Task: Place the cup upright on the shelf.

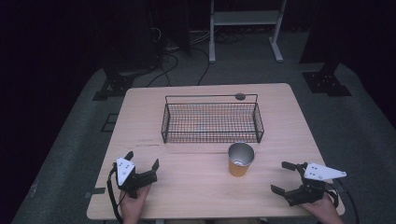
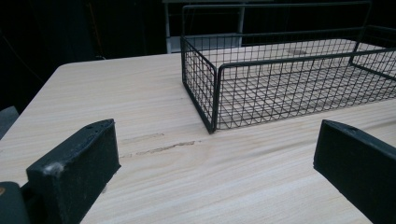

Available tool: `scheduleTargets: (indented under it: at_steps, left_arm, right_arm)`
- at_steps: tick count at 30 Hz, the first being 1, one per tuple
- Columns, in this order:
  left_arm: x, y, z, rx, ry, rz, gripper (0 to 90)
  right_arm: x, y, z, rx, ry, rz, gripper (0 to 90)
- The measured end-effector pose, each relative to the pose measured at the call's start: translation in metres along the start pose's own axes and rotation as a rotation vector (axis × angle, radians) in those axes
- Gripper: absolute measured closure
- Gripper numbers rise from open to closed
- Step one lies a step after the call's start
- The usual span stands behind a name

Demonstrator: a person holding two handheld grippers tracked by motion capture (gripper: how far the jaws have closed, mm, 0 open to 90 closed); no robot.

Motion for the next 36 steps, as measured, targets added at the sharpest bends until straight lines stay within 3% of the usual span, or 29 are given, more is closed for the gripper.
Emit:
scheduleTargets:
  at_steps: [7,24,30,36]
  left_arm:
    - [0.000,0.000,0.000,0.000,0.003,-0.001,0.0]
    - [0.000,-0.001,-0.001,-0.002,0.006,-0.005,0.0]
    - [0.000,-0.001,-0.001,-0.002,0.006,-0.005,0.0]
    - [0.000,-0.001,0.000,-0.004,0.002,-0.005,0.0]
  right_arm:
    - [-0.003,0.004,0.003,0.011,0.000,0.025,1.4]
    - [0.014,0.026,0.022,0.056,-0.042,0.060,1.3]
    - [0.016,0.040,0.024,0.058,-0.054,0.098,1.3]
    - [0.019,0.050,0.020,0.056,-0.038,0.098,1.3]
Point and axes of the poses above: each handheld gripper's, and its own axes: y roughly forward along the jaws, x roughly out of its top, z roughly to its left, the point moved 8 cm from there along y, roughly forward along the jaws, and after that the axes turned 1 degree about y, right-handed, at the moved point
